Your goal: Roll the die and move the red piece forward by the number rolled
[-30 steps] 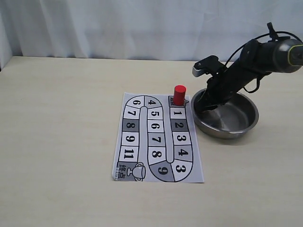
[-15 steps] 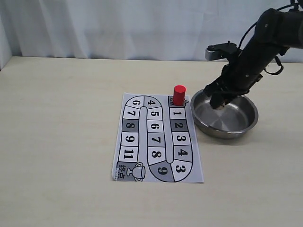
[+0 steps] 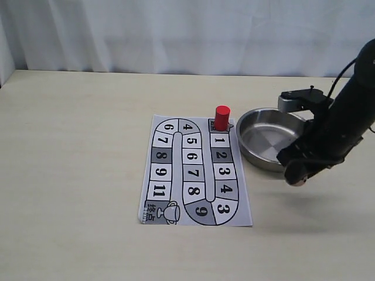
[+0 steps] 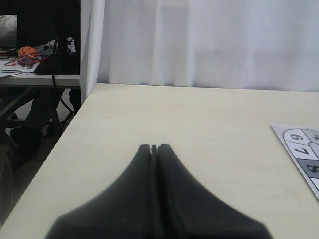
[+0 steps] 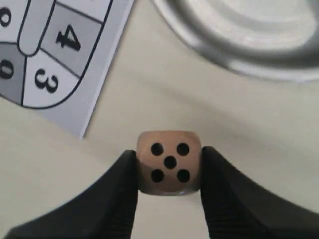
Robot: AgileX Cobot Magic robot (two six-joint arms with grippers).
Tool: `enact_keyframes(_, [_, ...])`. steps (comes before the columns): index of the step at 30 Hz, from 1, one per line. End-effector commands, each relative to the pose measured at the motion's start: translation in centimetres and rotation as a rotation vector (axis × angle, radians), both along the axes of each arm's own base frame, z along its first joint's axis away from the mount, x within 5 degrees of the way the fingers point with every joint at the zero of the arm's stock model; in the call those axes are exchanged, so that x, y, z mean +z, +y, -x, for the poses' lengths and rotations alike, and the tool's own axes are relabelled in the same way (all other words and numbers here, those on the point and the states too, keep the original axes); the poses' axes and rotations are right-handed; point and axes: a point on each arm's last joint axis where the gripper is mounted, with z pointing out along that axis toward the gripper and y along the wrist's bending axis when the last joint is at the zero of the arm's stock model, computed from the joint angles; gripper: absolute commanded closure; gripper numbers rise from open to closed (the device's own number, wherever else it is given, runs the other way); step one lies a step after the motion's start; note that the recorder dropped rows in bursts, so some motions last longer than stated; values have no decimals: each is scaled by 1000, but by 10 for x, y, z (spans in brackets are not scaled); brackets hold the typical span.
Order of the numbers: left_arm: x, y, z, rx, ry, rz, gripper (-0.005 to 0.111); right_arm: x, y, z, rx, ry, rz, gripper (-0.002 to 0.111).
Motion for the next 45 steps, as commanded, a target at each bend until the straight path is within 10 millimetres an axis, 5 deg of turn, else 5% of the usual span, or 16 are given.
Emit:
enact_keyframes(1, [0,0,0,-2,-11,6,107,-8,2,14,11,-8,-42,104])
enact_keyframes(14, [0,0,0,-2,-11,6,107,-11,16,-1,-67,-188,-216,101])
enact_keyframes(23, [1,0,0,-2,-13,6,107,-33,38,-22,-116,-211,-503,60])
enact_keyframes(29, [0,0,0,-2,-11,6,107,-32,39,-23,-97,-230,-509,39])
enact_keyframes(45, [0,0,0,-2,-11,6,107,-23,37,-21,-65,-260,-483,39])
